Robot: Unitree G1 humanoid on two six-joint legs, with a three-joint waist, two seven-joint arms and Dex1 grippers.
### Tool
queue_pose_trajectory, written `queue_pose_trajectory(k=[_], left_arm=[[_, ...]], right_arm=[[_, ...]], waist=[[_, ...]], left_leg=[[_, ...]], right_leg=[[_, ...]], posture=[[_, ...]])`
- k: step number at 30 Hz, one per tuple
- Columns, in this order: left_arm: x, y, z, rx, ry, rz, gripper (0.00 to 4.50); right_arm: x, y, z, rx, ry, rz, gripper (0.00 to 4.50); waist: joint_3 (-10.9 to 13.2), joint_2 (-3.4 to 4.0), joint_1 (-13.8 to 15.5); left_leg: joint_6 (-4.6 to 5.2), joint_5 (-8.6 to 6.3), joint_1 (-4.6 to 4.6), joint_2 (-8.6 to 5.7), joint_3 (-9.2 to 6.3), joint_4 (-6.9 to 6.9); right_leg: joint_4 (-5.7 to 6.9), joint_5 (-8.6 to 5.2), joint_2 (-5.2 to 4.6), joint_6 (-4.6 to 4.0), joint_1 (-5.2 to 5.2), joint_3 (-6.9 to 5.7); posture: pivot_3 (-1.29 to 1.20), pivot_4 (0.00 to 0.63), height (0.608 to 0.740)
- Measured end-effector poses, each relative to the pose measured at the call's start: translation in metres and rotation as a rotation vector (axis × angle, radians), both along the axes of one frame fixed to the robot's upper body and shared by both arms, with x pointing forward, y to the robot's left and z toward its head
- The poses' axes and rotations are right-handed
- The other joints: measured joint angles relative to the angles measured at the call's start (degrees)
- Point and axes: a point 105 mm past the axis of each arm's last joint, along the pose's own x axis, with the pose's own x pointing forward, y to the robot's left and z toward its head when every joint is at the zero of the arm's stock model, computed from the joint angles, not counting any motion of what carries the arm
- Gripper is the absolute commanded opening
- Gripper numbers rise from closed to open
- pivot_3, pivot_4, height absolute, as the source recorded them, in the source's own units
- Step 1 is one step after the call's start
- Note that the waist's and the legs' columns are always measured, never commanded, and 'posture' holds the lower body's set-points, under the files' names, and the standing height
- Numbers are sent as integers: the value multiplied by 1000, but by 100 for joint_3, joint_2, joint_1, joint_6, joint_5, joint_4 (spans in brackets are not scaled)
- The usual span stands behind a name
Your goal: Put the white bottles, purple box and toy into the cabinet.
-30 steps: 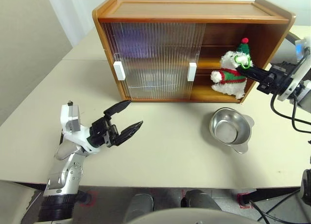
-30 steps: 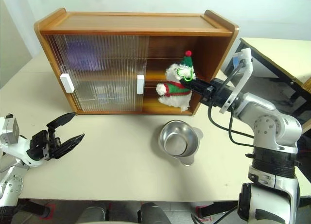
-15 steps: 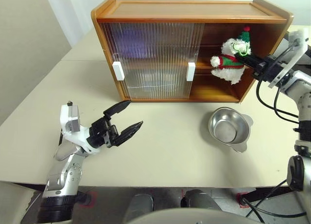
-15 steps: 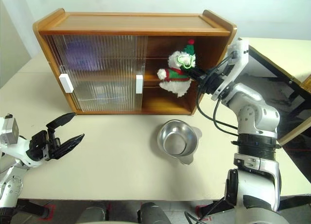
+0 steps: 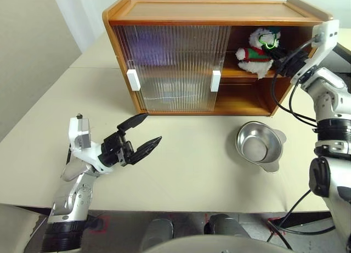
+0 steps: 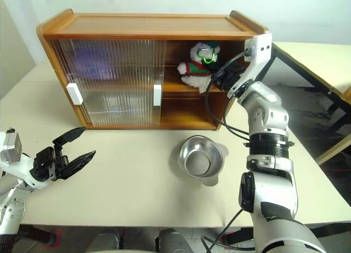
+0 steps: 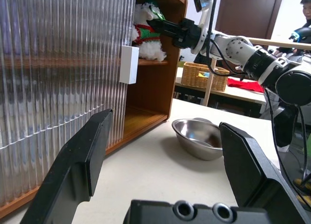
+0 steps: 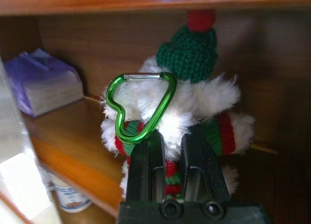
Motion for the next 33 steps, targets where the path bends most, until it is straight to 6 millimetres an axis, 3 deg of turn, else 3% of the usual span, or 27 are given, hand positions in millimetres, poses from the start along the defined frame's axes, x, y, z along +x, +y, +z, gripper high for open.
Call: queue_pose_trajectory(k=[13,14,24,33], left_arm=[[-3,-1,1,4,6,9,4500],[-3,-1,0,4,8,11,4500],[-5,-2,1,5,6,15,4500],[-5,-2,1,5,7,14,4500]], right_arm=[[18,0,-6,-122,-21,-63,114],[18,0,-6,-124,-22,-65,836],[20,-3,-14,-135,-1,-77,4360],[19,-6,-13,-151,-1,-81,4440]], waist=[[0,1,72],[0,1,74],[0,1,81],[1,1,80]], left_leg=[[-1,0,3,11,-4,-14],[-1,0,3,11,-4,-13],[-4,2,3,11,2,-3],[-4,1,2,11,6,-9]], right_leg=[[0,0,3,-12,3,-10],[0,-1,3,-15,3,-10],[1,-13,4,-48,5,-9],[0,-6,4,-32,3,-10]], posture=[[32,0,740],[32,0,740],[27,0,740],[23,0,740]])
